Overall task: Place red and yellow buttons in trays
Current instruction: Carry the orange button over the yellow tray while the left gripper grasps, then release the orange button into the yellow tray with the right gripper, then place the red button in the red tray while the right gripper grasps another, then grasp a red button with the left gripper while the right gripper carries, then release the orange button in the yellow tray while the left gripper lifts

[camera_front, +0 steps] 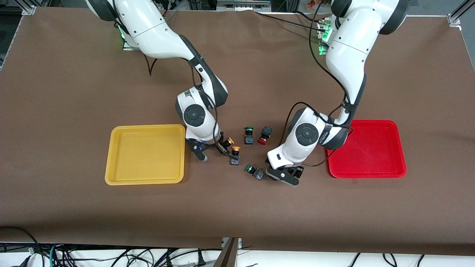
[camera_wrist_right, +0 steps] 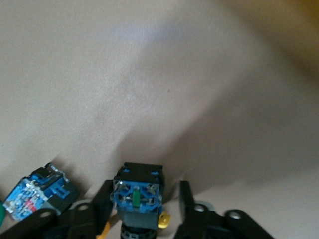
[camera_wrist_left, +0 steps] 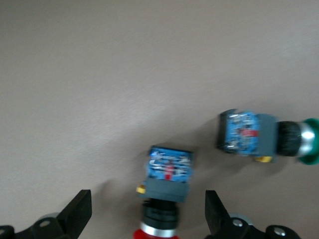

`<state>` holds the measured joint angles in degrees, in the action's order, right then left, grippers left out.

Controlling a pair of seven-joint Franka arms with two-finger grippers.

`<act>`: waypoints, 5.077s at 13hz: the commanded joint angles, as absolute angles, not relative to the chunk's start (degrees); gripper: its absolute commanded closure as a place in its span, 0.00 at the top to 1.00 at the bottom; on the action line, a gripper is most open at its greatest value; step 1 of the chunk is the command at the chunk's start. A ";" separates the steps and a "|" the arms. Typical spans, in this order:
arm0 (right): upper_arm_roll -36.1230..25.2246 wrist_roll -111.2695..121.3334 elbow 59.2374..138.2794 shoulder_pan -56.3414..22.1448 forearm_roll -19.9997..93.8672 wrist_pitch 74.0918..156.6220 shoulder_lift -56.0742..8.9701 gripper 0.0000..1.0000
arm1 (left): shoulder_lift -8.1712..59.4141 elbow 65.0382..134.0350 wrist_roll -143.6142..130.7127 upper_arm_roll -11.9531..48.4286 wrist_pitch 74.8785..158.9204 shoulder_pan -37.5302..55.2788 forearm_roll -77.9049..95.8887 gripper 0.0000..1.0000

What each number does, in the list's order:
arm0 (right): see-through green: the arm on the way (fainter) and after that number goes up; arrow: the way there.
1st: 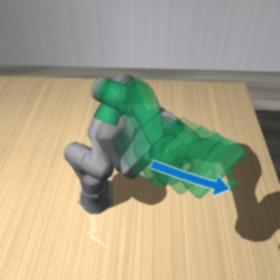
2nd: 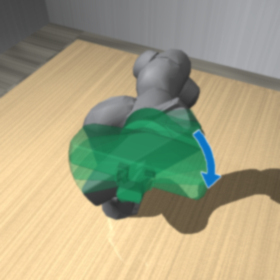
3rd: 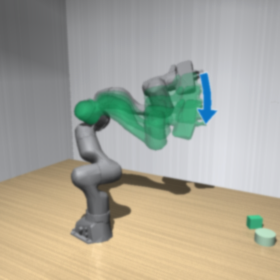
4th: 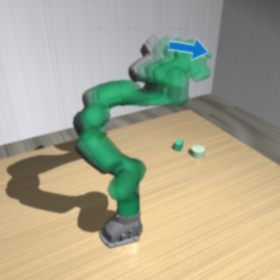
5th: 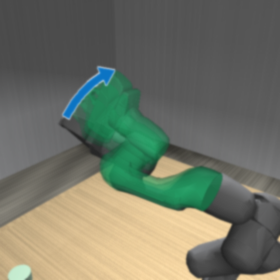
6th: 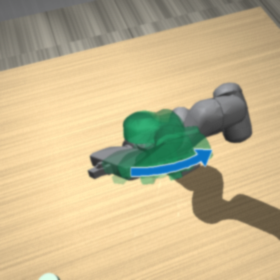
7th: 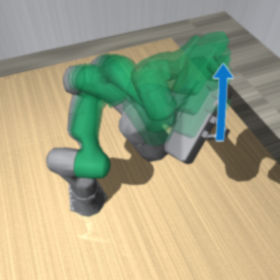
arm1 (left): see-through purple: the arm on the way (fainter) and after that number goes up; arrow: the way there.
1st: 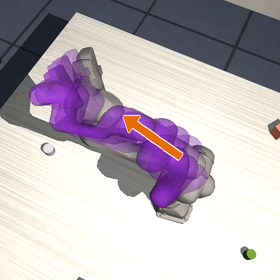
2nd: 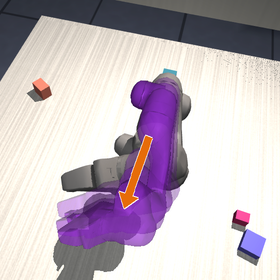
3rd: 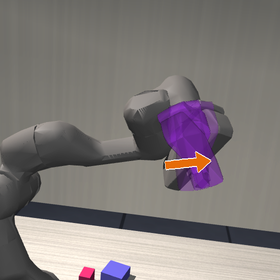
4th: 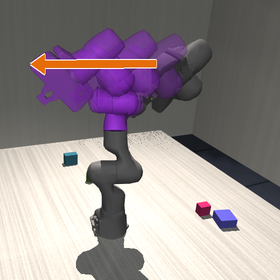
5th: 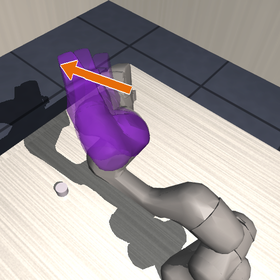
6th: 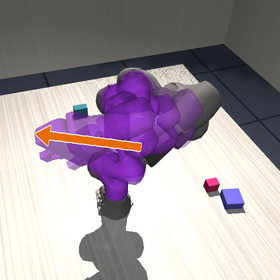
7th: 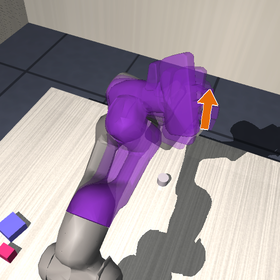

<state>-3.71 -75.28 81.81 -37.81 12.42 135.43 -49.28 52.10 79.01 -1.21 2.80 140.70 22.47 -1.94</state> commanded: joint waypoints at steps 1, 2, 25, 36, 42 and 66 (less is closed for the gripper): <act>-4.92 -64.56 81.04 -33.25 12.30 124.15 -44.32 0.30 | 55.36 76.64 -0.62 2.72 145.25 22.24 -2.81 1.00; -5.01 -58.94 81.04 -31.22 12.30 120.62 -42.56 0.30 | 56.59 76.55 -0.62 2.72 148.42 22.32 -2.90 1.00; -5.97 -54.03 75.32 -35.04 22.41 132.32 -48.41 0.86 | 40.69 79.26 34.97 1.41 108.55 4.67 -6.84 0.00; -6.24 -64.60 71.63 -43.15 15.91 148.71 -58.36 0.86 | 36.66 84.64 34.02 2.46 114.27 5.97 -6.51 1.00; -6.33 -62.67 73.91 -42.81 14.25 148.01 -57.57 0.25 | 36.03 85.34 12.61 11.85 114.34 9.40 3.43 1.00; -20.29 -27.69 91.51 -32.43 20.39 115.70 -29.28 0.99 | 37.97 103.98 7.12 16.08 144.50 17.58 -5.71 0.00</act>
<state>-18.43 -29.36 90.65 -32.17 20.03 120.10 -32.97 39.58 104.09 6.07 16.16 146.27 18.06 -4.72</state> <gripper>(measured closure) 0.004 0.559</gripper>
